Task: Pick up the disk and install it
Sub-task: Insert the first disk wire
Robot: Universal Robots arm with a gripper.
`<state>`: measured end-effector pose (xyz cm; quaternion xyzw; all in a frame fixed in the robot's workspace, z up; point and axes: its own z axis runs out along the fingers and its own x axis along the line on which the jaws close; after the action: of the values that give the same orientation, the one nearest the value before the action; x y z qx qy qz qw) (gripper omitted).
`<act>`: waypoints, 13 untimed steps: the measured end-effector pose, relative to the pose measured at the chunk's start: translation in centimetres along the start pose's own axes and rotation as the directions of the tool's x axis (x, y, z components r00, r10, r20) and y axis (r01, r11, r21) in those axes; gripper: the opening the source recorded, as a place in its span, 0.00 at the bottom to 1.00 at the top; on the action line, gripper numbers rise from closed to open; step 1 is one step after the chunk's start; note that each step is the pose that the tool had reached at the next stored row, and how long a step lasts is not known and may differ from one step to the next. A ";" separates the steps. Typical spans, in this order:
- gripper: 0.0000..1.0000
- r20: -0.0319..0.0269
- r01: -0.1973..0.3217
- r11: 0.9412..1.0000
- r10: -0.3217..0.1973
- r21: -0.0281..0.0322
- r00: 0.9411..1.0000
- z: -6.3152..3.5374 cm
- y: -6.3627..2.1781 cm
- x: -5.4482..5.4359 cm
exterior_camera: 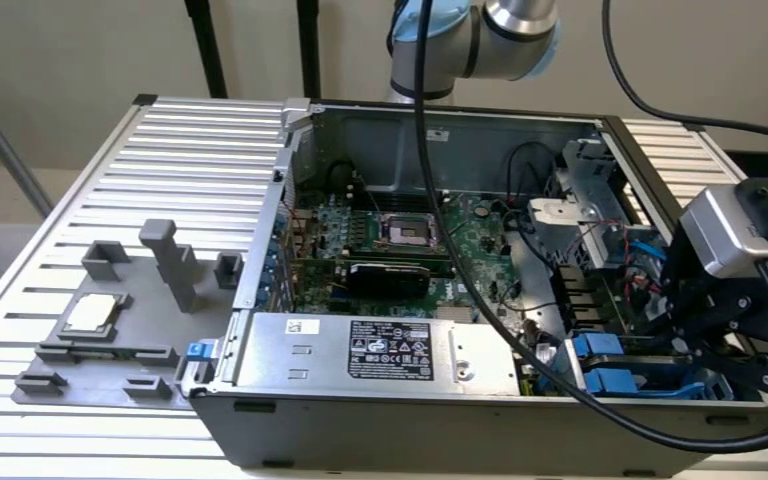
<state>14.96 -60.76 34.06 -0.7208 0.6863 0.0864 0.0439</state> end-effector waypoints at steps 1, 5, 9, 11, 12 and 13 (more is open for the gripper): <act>0.17 0.001 -0.010 1.000 0.010 0.001 1.000 0.00 0.00 0.0; 0.17 0.003 -0.044 0.999 0.044 0.003 0.999 0.06 -0.01 0.0; 0.17 0.004 -0.064 0.998 0.064 0.005 0.998 0.09 -0.01 -0.2; 0.17 0.002 -0.070 0.998 0.070 0.006 0.998 0.10 -0.02 -0.3; 0.17 -0.001 -0.072 0.997 0.072 0.007 0.997 0.11 -0.02 -0.3; 0.17 -0.005 -0.075 0.997 0.075 0.007 0.997 0.12 -0.03 -0.3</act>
<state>14.97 -60.40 34.00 -0.6948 0.7132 0.0835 0.0412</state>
